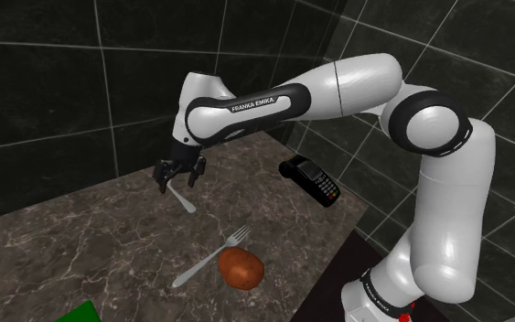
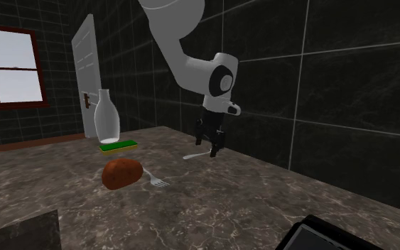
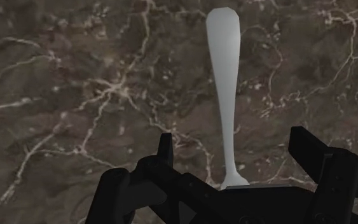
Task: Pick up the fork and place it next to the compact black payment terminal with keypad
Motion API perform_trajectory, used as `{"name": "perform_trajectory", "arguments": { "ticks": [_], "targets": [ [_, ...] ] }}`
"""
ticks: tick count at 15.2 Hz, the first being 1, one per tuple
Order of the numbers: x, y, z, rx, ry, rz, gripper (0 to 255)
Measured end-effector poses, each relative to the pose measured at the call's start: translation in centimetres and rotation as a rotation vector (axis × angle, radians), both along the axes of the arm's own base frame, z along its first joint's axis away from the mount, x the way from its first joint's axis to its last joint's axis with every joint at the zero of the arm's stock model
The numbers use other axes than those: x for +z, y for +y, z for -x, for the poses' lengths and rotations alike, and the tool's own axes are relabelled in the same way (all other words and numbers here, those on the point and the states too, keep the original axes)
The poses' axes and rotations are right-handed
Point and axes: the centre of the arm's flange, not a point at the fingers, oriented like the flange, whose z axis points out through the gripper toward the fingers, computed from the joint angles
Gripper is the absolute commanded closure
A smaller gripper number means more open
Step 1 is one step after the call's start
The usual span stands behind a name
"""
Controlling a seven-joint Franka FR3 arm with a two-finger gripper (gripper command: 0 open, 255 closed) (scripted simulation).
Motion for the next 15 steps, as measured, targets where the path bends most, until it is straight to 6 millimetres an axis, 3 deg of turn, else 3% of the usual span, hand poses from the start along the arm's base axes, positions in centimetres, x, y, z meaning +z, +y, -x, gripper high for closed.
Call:
{"name": "perform_trajectory", "arguments": {
  "ticks": [7,8,15],
  "targets": [
    [-0.80,0.22,0.10,0.000,0.000,0.000,0],
    [-0.80,0.22,0.10,0.000,0.000,0.000,255],
    [-0.56,0.33,0.11,0.001,-0.003,-0.001,255]
  ]
}}
